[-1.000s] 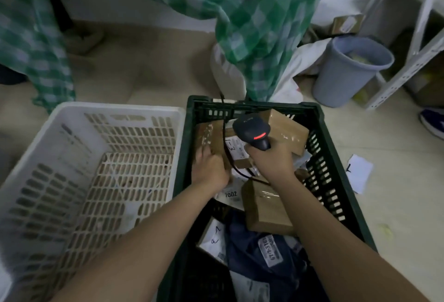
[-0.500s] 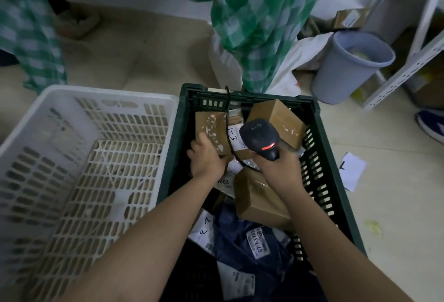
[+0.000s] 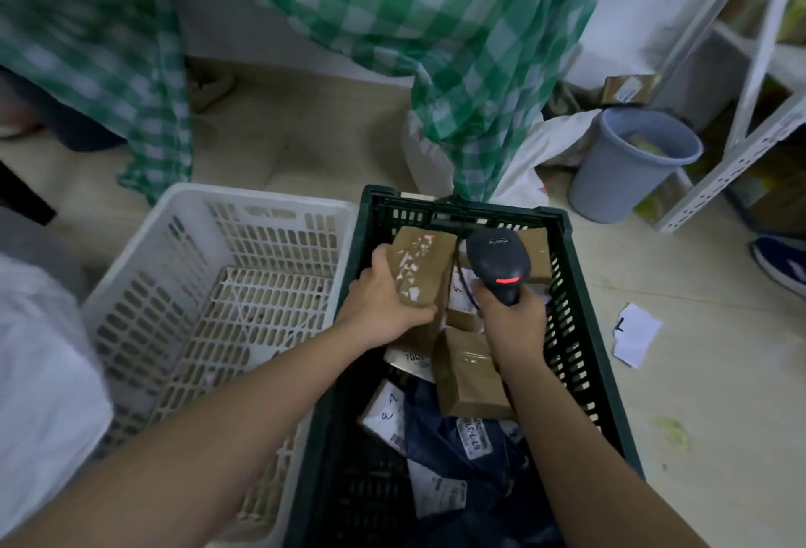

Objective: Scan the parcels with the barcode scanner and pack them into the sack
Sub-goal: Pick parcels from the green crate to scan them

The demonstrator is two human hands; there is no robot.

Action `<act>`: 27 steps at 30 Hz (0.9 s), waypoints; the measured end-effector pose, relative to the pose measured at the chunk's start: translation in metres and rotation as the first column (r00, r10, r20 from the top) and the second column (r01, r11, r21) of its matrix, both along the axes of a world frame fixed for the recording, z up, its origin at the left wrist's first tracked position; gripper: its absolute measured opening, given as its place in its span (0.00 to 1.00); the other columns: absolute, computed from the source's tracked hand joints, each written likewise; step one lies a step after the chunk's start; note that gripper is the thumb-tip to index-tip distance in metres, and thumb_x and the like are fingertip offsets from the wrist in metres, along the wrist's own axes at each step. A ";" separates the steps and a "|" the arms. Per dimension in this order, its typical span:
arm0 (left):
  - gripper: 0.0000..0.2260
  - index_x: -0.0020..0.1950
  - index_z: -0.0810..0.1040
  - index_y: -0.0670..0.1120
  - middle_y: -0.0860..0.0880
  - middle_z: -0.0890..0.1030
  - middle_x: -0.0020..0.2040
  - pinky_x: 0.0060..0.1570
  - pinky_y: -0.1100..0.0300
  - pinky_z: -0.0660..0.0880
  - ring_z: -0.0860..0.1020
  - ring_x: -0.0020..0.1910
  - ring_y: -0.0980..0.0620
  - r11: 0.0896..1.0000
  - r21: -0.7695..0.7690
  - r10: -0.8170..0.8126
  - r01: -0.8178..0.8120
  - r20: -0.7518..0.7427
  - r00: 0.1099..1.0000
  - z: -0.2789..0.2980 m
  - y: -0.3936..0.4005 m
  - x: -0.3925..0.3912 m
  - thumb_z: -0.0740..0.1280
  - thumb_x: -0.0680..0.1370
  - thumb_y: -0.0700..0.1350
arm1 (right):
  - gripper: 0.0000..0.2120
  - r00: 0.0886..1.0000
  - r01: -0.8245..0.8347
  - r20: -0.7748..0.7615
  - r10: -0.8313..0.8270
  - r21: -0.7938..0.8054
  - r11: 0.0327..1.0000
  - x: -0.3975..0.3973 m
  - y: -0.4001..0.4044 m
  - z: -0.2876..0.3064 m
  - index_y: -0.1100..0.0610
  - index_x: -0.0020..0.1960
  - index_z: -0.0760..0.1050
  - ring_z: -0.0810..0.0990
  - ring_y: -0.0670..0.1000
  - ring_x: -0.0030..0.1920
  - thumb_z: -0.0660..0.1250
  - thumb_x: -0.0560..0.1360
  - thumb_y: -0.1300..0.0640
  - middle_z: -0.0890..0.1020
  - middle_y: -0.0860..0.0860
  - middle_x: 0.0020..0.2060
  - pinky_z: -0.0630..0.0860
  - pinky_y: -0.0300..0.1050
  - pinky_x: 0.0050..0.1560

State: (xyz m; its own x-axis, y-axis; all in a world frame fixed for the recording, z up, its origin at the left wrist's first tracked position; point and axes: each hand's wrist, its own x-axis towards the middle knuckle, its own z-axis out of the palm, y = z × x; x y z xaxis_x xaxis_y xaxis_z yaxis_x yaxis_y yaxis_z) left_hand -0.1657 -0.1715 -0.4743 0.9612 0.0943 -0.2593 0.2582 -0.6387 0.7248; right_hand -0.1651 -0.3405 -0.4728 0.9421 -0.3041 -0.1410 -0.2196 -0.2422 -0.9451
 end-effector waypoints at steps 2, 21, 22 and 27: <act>0.47 0.74 0.50 0.56 0.51 0.72 0.63 0.58 0.52 0.73 0.73 0.60 0.48 0.998 -0.036 -0.048 0.051 0.061 0.997 0.027 0.012 -0.019 0.77 0.65 0.57 | 0.08 1.000 0.018 0.025 -0.020 0.052 0.998 -0.004 0.014 0.018 0.51 0.38 0.74 0.79 0.54 0.39 0.72 0.73 0.56 0.80 0.52 0.35 0.74 0.49 0.42; 0.29 0.76 0.60 0.49 0.50 0.65 0.71 0.65 0.51 0.70 0.61 0.68 0.54 0.877 0.391 -0.423 0.279 0.352 0.835 0.017 0.124 -0.115 0.67 0.78 0.49 | 0.08 0.985 -0.106 -0.116 0.125 0.160 0.981 -0.046 0.086 0.040 0.51 0.46 0.75 0.79 0.55 0.50 0.74 0.72 0.52 0.81 0.49 0.42 0.76 0.56 0.59; 0.27 0.75 0.63 0.49 0.51 0.66 0.70 0.68 0.54 0.66 0.62 0.67 0.57 0.943 0.262 -0.299 0.207 0.389 0.872 0.021 0.122 -0.114 0.66 0.78 0.51 | 0.08 0.981 -0.117 -0.135 0.136 0.142 0.983 -0.046 0.085 0.035 0.50 0.44 0.75 0.80 0.56 0.50 0.74 0.72 0.53 0.81 0.50 0.42 0.76 0.58 0.59; 0.25 0.74 0.64 0.45 0.45 0.64 0.72 0.70 0.51 0.60 0.62 0.71 0.46 0.968 -0.049 0.251 -0.246 0.220 0.943 0.039 0.113 -0.091 0.65 0.79 0.52 | 0.08 0.980 -0.123 -0.139 0.143 0.140 0.982 -0.044 0.087 0.026 0.51 0.42 0.76 0.81 0.56 0.49 0.76 0.70 0.55 0.82 0.52 0.42 0.77 0.57 0.58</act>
